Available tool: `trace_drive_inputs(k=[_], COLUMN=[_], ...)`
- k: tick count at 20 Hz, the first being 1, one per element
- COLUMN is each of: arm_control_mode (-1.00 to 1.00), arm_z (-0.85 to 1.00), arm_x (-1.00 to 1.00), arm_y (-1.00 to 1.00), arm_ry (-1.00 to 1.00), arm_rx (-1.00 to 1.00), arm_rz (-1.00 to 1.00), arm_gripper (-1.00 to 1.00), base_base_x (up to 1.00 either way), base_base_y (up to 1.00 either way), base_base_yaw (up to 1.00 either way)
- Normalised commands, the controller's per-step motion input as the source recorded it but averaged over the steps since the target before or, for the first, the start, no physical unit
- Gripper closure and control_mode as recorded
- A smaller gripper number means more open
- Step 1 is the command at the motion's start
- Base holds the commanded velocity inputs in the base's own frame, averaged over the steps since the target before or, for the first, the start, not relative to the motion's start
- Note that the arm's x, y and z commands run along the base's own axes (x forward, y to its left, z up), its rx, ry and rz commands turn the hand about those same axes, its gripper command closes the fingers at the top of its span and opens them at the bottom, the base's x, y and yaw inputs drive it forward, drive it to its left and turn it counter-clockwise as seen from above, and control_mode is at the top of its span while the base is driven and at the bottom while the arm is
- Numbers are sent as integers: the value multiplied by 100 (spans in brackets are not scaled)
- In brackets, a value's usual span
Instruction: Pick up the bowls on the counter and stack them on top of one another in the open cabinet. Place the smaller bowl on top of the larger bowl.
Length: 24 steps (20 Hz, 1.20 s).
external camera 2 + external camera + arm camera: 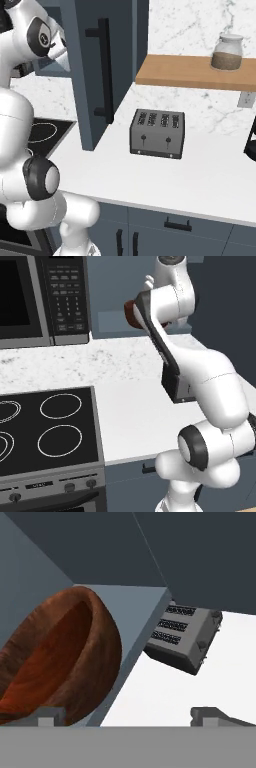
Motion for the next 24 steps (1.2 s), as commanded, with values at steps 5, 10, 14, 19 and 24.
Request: trace_drive_inputs(k=[5, 10, 14, 19, 24], arm_control_mode=[-100, -100, -100, -100, -100], arm_z=[-4, -14, -46, -54, -60], arm_x=[-64, -85, -86, -81, -59], arm_y=[-3, -7, -18, -1, 3], arm_ry=[0, 2, 0, 0, 7], arm_rx=[0, -2, -3, -9, -17], arm_rz=[10, 22, 25, 13, 4], arm_gripper=[-100, -100, -100, -100, -100], base_base_x=[0, 0, 0, 0, 0], base_base_y=[0, 0, 0, 0, 0], base_base_yaw=[0, 0, 0, 0, 0])
